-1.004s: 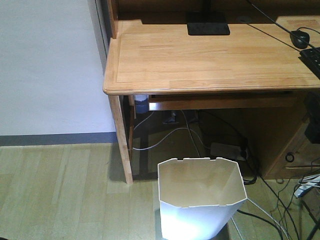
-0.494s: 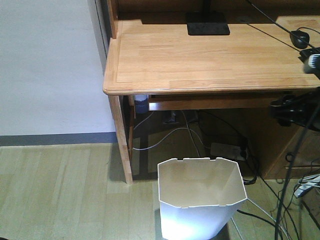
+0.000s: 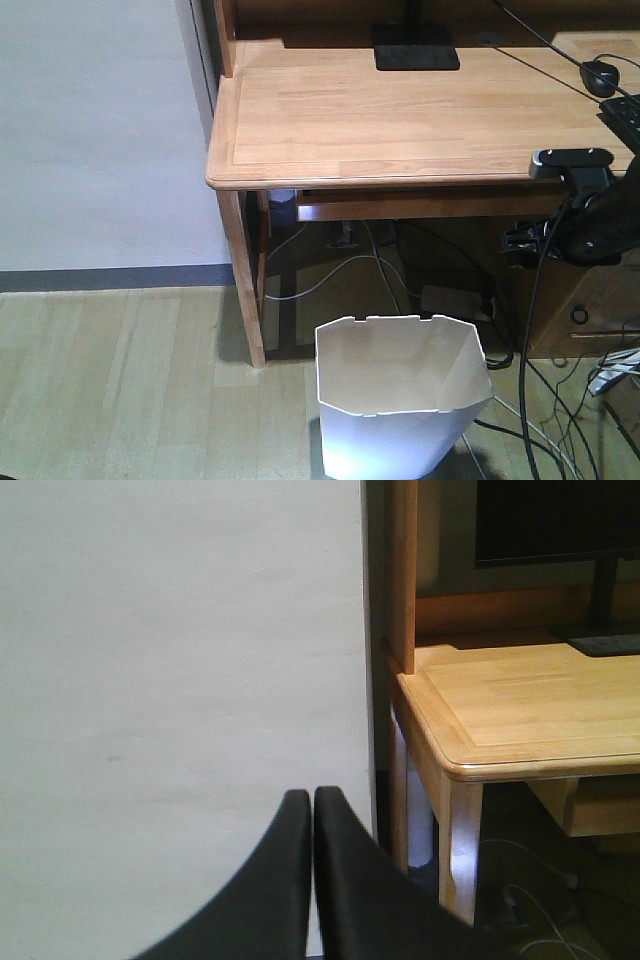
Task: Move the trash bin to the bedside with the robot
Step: 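Lower the right gripper down to the rim of the white trash bin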
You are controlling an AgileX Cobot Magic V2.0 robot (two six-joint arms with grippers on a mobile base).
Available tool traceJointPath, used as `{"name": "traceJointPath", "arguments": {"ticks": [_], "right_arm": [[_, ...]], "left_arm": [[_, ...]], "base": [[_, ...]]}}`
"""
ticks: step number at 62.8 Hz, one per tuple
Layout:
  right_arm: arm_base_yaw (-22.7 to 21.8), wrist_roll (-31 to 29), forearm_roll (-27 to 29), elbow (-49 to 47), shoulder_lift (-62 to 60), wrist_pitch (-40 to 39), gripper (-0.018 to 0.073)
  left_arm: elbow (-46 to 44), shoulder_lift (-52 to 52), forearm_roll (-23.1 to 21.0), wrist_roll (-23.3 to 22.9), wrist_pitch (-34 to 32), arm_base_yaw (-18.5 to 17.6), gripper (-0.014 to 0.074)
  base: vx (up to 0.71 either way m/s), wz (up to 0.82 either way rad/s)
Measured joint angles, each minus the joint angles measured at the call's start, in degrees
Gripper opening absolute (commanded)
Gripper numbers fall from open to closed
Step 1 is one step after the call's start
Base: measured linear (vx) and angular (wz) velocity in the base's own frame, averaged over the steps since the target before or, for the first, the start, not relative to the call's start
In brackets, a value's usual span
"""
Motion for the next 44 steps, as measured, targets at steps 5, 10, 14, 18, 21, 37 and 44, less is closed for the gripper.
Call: {"name": "traceJointPath", "arguments": {"ticks": [5, 10, 14, 18, 21, 37, 44], "right_arm": [[-1.2, -4.33, 1.85, -1.65, 4.38, -0.55, 0.0508], [-1.99, -7.79, 3.68, -3.3, 9.41, -1.27, 0.0508], [-2.32, -9.37, 5.2, -4.58, 13.2, -2.06, 0.0508], [-2.45, -10.71, 6.62, -5.89, 17.41, -3.06, 0.0508], [-2.52, -11.85, 7.28, -6.99, 20.16, -3.8, 0.0508], [-2.52, -16.01, 9.04, -12.34, 34.7, -9.93, 0.0508], [-2.52, -16.29, 9.09, -15.09, 40.78, -11.92, 0.0508]], "left_arm": [[0.0, 0.0, 0.0, 0.0, 0.0, 0.0, -0.0006], [0.0, 0.0, 0.0, 0.0, 0.0, 0.0, -0.0006], [0.0, 0.0, 0.0, 0.0, 0.0, 0.0, -0.0006], [0.0, 0.0, 0.0, 0.0, 0.0, 0.0, -0.0006], [0.0, 0.0, 0.0, 0.0, 0.0, 0.0, -0.0006], [0.0, 0.0, 0.0, 0.0, 0.0, 0.0, -0.0006], [0.0, 0.0, 0.0, 0.0, 0.0, 0.0, -0.0006]], "base": [[0.0, 0.0], [0.0, 0.0], [0.0, 0.0], [0.0, 0.0], [0.0, 0.0], [0.0, 0.0], [0.0, 0.0]]}}
